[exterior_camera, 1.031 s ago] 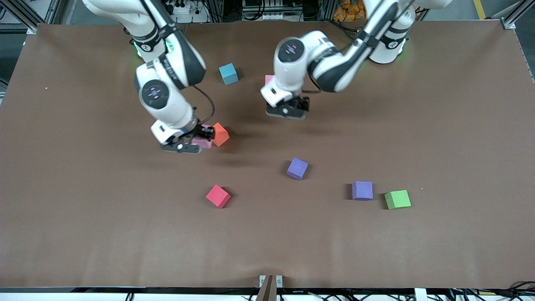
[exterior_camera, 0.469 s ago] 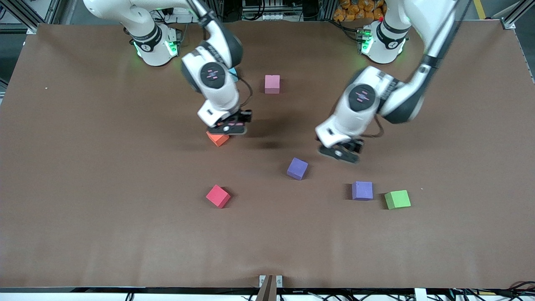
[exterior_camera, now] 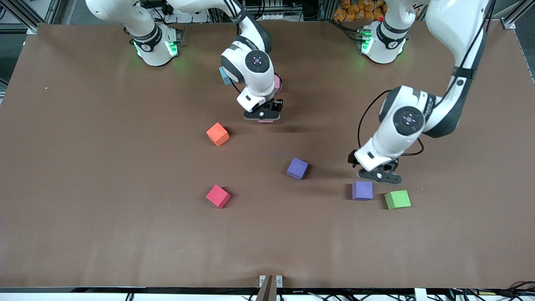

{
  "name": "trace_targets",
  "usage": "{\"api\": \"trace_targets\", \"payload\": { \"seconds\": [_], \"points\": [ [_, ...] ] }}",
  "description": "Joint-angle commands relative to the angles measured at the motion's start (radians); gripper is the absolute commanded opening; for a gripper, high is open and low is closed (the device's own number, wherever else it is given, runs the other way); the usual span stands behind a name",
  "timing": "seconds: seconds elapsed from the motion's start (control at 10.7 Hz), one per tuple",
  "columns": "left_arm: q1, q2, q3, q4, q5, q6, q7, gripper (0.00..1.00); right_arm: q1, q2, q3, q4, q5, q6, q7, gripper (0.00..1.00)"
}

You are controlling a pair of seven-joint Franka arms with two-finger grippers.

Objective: Arrange blocks into number 1
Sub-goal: 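Place the right gripper's pink beside the other while the left gripper grasps purple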

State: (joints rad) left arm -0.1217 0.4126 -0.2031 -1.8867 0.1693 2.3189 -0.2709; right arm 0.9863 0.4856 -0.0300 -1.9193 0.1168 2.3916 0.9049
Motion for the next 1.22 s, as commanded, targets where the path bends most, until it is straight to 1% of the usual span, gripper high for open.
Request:
{"api": "trace_targets", "payload": {
  "seconds": [0.0,0.19,0.38,0.75,0.84,0.94,1.03,1.12],
  "points": [
    [-0.051,0.083,0.063,0.090,-0.022,0.000,-0.085,1.00,0.054,-0.001,-0.008,-0.013,0.011,-0.003,0.031,0.59],
    [-0.070,0.133,0.085,0.142,-0.022,0.000,-0.122,1.00,0.087,-0.001,-0.008,-0.032,0.011,0.000,0.032,0.60],
    [-0.111,0.173,0.120,0.188,-0.025,0.000,-0.175,1.00,0.115,0.007,-0.007,-0.030,0.012,0.001,0.061,0.59],
    [-0.124,0.212,0.136,0.208,-0.022,0.000,-0.174,1.00,0.135,0.017,0.001,-0.055,0.011,0.037,0.071,0.60],
    [-0.124,0.215,0.139,0.208,-0.020,0.000,-0.169,1.00,0.138,0.022,0.002,-0.055,0.011,0.046,0.071,0.62],
    [-0.124,0.218,0.139,0.208,-0.017,0.002,-0.165,1.00,0.140,0.022,0.002,-0.056,0.011,0.053,0.071,0.87],
    [-0.124,0.229,0.140,0.212,-0.014,0.005,-0.160,1.00,0.141,0.018,0.002,-0.056,0.011,0.050,0.071,1.00],
    [-0.124,0.239,0.151,0.215,-0.013,0.022,-0.154,1.00,0.134,0.001,0.002,-0.056,0.011,0.040,0.071,1.00]
  ]
}}
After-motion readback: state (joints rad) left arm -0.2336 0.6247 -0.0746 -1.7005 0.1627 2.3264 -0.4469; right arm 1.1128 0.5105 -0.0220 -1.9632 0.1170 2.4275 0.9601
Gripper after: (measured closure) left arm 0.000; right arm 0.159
